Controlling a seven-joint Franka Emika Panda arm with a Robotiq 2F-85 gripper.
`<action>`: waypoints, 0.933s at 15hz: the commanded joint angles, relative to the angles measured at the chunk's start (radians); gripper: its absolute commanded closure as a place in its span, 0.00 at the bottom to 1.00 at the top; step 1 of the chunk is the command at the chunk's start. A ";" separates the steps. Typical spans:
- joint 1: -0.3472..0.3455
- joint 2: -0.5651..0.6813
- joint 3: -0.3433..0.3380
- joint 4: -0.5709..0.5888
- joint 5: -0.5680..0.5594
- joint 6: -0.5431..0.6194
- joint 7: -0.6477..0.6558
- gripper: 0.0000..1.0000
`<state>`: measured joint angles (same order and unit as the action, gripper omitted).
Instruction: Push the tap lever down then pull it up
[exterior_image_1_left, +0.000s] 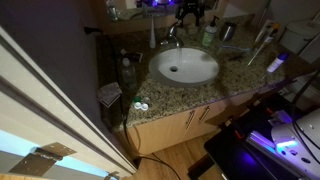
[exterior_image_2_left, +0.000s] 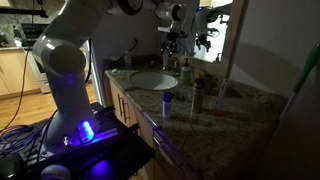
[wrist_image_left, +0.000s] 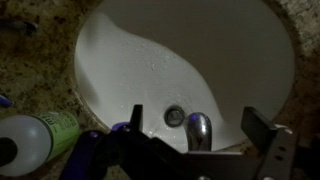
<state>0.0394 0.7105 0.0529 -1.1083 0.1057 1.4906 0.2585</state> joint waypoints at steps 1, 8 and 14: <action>0.013 0.108 -0.017 0.133 0.020 0.048 0.022 0.00; 0.011 0.099 -0.017 0.100 0.009 0.059 0.009 0.00; -0.013 0.165 -0.015 0.185 0.030 0.216 0.002 0.00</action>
<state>0.0376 0.8237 0.0421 -1.0005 0.1060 1.6838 0.2753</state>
